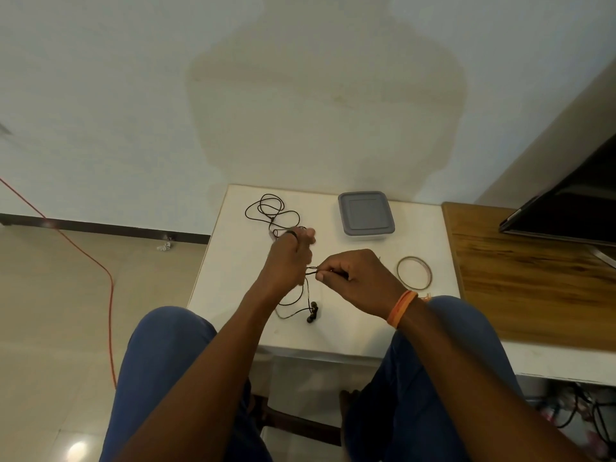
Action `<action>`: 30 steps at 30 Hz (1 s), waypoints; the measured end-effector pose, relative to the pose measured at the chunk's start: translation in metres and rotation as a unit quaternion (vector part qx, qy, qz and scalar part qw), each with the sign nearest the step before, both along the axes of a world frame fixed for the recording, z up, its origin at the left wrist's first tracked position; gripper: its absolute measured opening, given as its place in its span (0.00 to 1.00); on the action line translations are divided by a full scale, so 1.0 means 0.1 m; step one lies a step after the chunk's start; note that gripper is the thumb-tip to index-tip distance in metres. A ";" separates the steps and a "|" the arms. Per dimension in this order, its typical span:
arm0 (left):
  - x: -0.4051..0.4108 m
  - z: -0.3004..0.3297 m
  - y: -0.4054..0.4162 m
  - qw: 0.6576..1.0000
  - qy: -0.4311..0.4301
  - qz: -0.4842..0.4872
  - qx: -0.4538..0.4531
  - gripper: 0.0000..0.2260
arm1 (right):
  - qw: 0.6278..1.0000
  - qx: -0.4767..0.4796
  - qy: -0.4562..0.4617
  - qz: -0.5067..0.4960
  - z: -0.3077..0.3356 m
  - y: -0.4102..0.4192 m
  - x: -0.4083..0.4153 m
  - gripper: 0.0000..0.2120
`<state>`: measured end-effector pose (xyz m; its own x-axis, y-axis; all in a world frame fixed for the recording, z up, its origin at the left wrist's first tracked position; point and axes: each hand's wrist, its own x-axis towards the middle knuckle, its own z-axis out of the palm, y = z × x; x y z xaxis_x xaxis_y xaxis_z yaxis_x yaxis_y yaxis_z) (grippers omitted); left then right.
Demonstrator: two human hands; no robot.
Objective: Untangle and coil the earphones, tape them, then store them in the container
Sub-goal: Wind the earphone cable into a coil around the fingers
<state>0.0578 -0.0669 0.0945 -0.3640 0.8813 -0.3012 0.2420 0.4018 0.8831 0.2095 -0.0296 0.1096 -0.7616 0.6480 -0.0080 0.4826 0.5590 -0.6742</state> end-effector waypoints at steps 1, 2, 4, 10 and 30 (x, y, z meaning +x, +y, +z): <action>0.02 -0.01 -0.01 0.999 0.030 -0.041 -0.017 0.20 | 1.000 0.011 -0.001 0.003 0.00 0.03 0.02 0.09; 0.04 -0.01 -0.02 0.995 0.050 -0.086 -0.029 0.25 | 1.000 0.027 -0.004 0.007 0.00 0.06 0.03 0.09; 0.09 0.02 -0.05 0.985 0.021 -0.155 -0.069 0.31 | 0.998 0.064 -0.007 0.019 -0.01 0.09 0.05 0.09; 0.12 0.03 -0.16 0.934 -0.216 -0.235 -0.159 0.35 | 0.991 0.136 0.013 0.002 -0.05 0.14 0.09 0.08; -0.20 0.14 -0.17 0.692 -0.696 -0.156 0.109 0.35 | 0.825 -0.494 0.241 -0.132 0.00 0.18 0.00 0.13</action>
